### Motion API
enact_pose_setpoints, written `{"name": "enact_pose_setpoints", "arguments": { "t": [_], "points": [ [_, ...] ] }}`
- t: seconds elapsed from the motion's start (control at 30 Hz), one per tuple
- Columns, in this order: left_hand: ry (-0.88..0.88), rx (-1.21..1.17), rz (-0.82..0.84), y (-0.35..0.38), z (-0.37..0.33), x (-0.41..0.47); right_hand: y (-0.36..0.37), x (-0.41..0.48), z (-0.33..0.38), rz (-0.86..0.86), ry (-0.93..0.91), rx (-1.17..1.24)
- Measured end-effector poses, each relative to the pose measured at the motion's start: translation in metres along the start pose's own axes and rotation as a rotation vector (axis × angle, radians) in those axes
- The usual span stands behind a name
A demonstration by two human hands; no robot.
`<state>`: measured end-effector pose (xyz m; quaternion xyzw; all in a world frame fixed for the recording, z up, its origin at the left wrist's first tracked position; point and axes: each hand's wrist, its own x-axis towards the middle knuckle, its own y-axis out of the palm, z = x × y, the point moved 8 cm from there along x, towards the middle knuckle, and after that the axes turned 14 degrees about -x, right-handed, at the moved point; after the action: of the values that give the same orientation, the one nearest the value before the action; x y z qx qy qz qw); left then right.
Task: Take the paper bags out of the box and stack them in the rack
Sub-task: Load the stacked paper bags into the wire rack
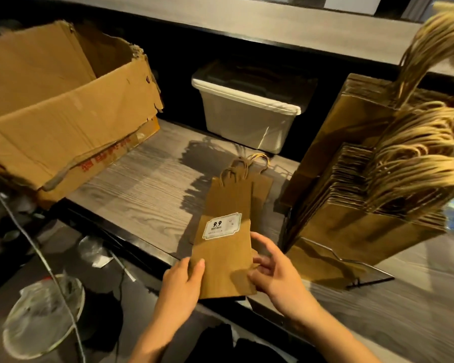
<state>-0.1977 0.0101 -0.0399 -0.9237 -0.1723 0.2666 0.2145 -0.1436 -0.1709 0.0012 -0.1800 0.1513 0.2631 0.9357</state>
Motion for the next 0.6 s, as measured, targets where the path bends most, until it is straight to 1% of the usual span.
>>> {"name": "enact_pose_setpoints", "arguments": {
  "t": [0.07, 0.17, 0.2, 0.27, 0.33, 0.43, 0.5, 0.6],
  "points": [
    [-0.054, -0.295, -0.039, -0.005, -0.009, -0.011, -0.006, -0.012, 0.008, 0.026, -0.058, -0.063],
    [-0.174, -0.882, -0.050, 0.006, -0.021, -0.033, -0.016, -0.039, 0.023, 0.061, -0.180, -0.155],
    [-0.182, -1.027, -0.075, 0.006, -0.024, -0.037, -0.018, -0.044, 0.028, 0.066, -0.216, -0.186],
    [-0.141, -1.198, -0.136, 0.009, -0.035, -0.048, -0.031, -0.057, 0.031, 0.031, -0.279, -0.247],
    [-0.075, -1.297, -0.145, 0.014, -0.047, -0.058, -0.046, -0.068, 0.036, -0.052, -0.344, -0.302],
    [0.034, -1.321, -0.097, 0.024, -0.070, -0.076, -0.074, -0.087, 0.047, -0.294, -0.484, -0.337],
    [0.122, -1.259, -0.063, 0.026, -0.090, -0.085, -0.093, -0.101, 0.054, -0.467, -0.547, -0.360],
    [0.319, -1.145, -0.009, 0.028, -0.132, -0.094, -0.121, -0.119, 0.068, -0.683, -0.628, -0.412]
  ]
}}
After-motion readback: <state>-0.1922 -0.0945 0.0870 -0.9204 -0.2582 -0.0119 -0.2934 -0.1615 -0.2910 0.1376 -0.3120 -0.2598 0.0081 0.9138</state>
